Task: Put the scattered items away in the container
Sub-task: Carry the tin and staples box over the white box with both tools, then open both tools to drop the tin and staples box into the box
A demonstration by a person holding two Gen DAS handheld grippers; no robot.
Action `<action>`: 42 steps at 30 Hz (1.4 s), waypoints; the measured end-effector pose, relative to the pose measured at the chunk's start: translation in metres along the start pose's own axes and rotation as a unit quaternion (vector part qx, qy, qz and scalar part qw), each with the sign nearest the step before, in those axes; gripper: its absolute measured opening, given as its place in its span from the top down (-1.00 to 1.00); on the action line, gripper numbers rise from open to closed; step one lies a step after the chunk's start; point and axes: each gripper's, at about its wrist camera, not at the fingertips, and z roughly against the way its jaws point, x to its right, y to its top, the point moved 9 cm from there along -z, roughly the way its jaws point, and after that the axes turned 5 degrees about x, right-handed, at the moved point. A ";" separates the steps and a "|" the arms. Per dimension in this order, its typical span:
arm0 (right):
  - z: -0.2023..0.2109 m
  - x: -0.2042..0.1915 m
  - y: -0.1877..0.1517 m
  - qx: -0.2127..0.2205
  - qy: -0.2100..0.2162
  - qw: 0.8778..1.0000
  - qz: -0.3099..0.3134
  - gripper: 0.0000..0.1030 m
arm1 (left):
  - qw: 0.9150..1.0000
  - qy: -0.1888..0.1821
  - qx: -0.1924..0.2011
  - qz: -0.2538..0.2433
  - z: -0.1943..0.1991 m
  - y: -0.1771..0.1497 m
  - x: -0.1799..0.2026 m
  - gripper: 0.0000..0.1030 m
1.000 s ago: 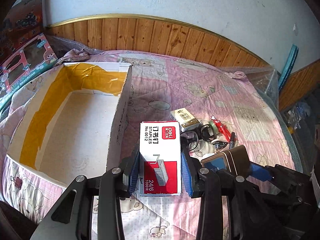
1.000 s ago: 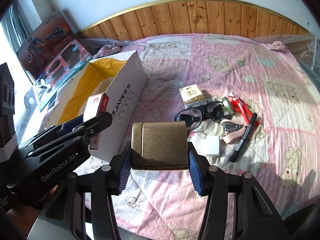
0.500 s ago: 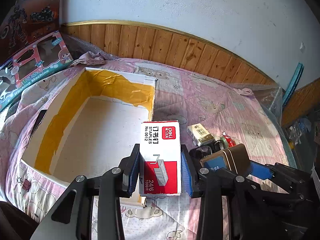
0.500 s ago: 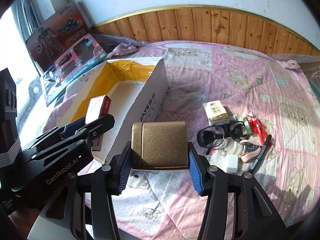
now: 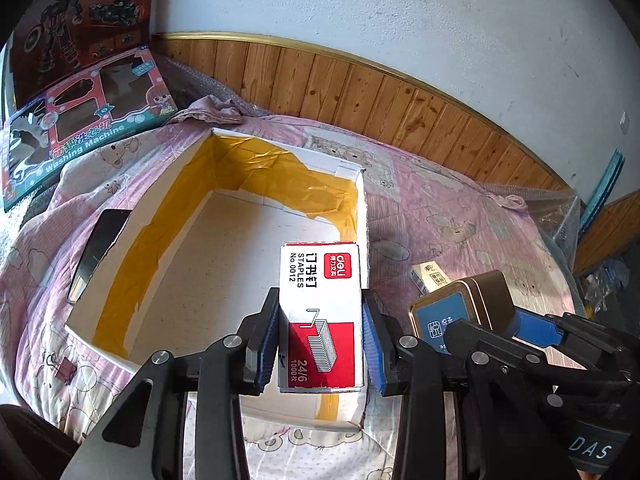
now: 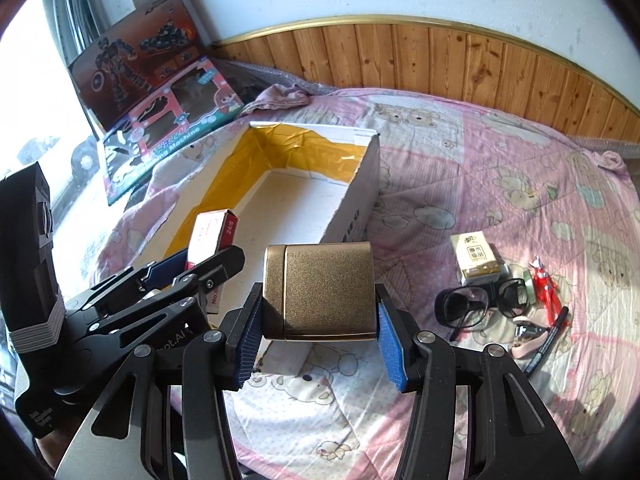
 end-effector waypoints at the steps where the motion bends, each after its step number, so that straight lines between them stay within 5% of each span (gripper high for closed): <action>1: -0.002 -0.003 0.002 -0.001 0.003 1.000 0.003 -0.05 | 1.000 0.002 0.001 0.002 0.000 0.001 -0.004 0.25; 17: -0.043 -0.040 0.036 -0.012 0.028 0.999 0.045 -0.05 | 0.998 0.024 0.003 0.059 -0.009 0.028 -0.075 0.25; 42: -0.126 -0.018 0.089 -0.047 0.020 0.995 0.085 -0.05 | 0.995 0.003 -0.073 0.068 -0.098 0.065 -0.091 0.25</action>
